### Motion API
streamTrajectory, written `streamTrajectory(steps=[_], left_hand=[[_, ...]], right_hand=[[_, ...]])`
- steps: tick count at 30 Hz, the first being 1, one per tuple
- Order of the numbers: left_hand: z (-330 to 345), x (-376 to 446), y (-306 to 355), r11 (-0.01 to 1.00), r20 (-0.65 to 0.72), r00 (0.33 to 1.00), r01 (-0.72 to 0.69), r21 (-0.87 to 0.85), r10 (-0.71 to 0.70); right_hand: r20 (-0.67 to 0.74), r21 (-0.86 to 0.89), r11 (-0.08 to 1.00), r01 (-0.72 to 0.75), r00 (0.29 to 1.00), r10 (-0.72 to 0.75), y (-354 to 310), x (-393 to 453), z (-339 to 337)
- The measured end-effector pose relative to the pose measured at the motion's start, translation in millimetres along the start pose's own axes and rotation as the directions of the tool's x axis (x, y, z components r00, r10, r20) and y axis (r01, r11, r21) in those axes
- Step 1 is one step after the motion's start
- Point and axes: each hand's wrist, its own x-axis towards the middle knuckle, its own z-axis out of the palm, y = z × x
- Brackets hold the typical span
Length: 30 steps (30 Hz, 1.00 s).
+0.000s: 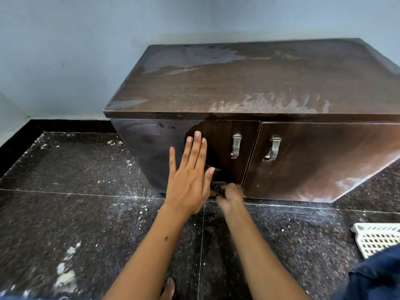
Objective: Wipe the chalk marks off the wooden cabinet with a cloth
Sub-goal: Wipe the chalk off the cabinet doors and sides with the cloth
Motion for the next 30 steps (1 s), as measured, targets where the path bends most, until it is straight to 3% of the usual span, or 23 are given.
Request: streamTrajectory(steps=[4,8,11,20,22,26,28,30], left_hand=[[-3,0,-4,1.0,0.003,1.0,-0.013,0.008,0.013],[3,1,-2,1.0,-0.006,1.0,-0.002,0.003,0.002],[9,1,1,1.0,-0.027,0.999,0.02,0.013,-0.019],[12,2,1,0.999,-0.039,0.999,0.027,0.022,-0.027],[14,2,2,0.999,-0.045,0.998,0.035,0.016,-0.034],[13,2,5,0.998,-0.043,0.997,0.063,0.018,-0.062],[8,1,6,0.998,-0.024,0.998,0.064,0.003,-0.064],[2,0,4,0.998,0.005,0.999,0.053,-0.041,-0.052]], right_hand=[[-0.079,-0.049,0.993,-0.109,0.991,0.105,0,14,-31],[-0.017,0.006,0.991,-0.137,0.99,0.137,2,4,-9],[0.024,0.033,0.994,-0.107,0.994,0.107,2,-13,8],[-0.071,0.022,0.999,-0.028,0.997,0.03,14,10,-15],[0.005,0.063,0.998,0.016,1.0,-0.017,17,-12,-1],[0.263,0.144,0.989,-0.037,0.965,-0.002,28,-63,23],[0.303,0.225,0.969,-0.104,0.952,0.032,27,-74,26],[0.29,0.231,0.971,-0.062,0.957,-0.008,22,-80,26]])
